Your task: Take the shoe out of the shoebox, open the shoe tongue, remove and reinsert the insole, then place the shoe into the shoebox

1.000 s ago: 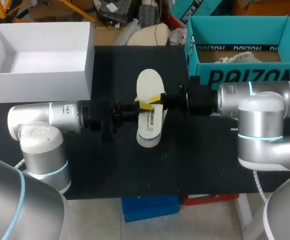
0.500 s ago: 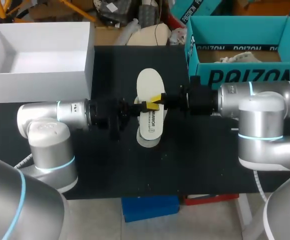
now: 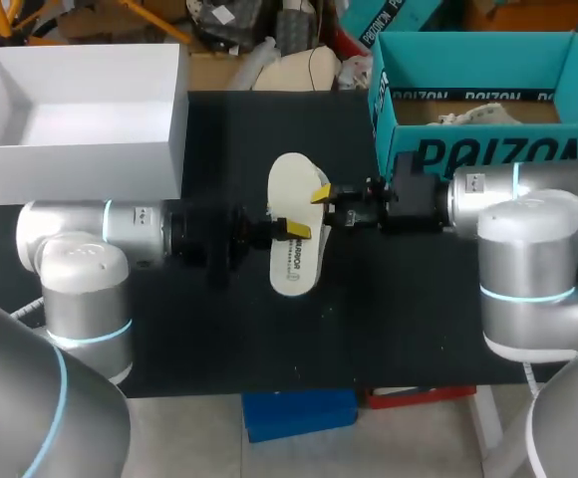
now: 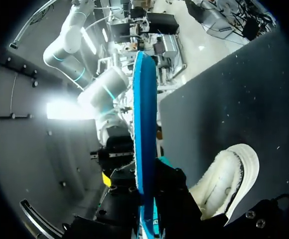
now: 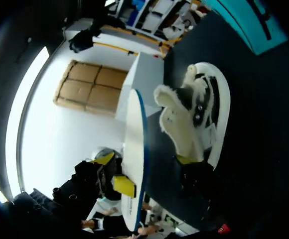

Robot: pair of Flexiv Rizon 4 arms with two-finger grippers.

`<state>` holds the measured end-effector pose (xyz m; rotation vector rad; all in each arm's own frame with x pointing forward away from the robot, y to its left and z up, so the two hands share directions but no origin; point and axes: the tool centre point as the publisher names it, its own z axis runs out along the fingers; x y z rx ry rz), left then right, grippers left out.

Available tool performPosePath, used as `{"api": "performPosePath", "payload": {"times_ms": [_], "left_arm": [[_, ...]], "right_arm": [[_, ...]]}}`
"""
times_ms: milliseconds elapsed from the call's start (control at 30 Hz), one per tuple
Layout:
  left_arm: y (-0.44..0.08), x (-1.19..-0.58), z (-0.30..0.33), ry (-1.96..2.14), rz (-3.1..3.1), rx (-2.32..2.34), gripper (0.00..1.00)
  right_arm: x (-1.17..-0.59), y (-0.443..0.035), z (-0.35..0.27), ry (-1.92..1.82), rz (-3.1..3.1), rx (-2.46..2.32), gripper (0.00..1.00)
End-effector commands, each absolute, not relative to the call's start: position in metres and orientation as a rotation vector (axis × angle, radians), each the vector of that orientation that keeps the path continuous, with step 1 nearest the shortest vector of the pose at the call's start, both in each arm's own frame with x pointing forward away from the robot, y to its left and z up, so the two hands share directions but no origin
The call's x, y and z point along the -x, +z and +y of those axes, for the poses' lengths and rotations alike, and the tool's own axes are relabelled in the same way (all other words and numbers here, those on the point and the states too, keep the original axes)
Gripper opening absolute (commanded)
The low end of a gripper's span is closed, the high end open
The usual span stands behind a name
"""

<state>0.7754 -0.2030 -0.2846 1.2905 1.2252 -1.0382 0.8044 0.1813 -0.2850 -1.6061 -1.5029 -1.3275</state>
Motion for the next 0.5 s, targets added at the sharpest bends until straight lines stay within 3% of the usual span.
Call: {"api": "performPosePath", "payload": {"times_ms": [33,500], "left_arm": [[-0.276,-0.750,-0.183,-1.020,1.477,-1.409,0.00],[-0.282,-0.729,-0.171,-1.185,1.593,-1.457,0.00]], "right_arm": [[-0.780,-0.272,0.161,-1.186,-1.735,1.775,1.00],[-0.764,-0.267,0.146,-1.070,-1.936,1.841,1.00]]}}
